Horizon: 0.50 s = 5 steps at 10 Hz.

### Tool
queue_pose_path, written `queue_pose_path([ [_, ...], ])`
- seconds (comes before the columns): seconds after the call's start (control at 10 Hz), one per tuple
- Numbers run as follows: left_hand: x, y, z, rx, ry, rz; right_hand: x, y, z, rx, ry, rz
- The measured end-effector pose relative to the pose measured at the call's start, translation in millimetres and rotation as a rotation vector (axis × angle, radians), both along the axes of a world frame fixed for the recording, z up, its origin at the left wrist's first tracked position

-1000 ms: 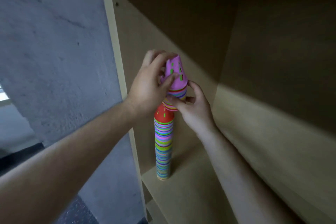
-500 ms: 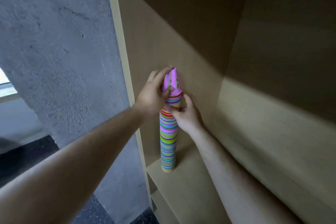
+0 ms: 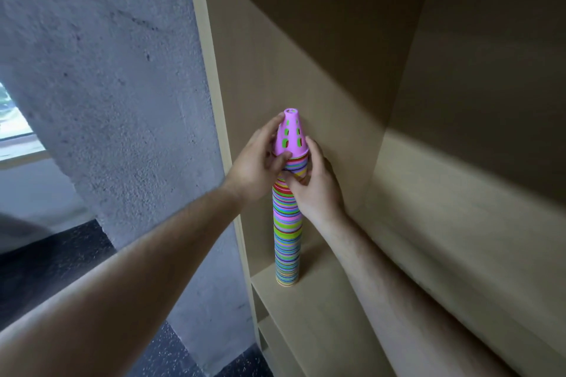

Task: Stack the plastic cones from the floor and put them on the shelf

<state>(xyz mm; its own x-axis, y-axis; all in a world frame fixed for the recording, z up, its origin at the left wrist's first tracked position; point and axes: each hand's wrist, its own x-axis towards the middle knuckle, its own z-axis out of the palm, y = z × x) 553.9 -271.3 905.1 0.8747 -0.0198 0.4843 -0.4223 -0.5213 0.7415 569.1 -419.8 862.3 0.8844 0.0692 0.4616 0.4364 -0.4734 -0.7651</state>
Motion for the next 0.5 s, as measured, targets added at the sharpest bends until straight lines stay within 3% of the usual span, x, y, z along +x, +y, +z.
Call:
queue_pose_path([
  [0.3,-23.9,3.1,-25.9,0.244,-0.149,0.145,-8.8,-2.6,-23.8,0.032,0.047,-0.030],
  [0.4,-31.3,12.9,-36.4,0.268,-0.168,0.149,-8.1,-4.1,-39.9,0.076,0.005,-0.067],
  [0.5,-49.5,15.7,-46.3,0.254,-0.156,0.117,-15.8,-12.4,-65.9,0.101,0.081,-0.132],
])
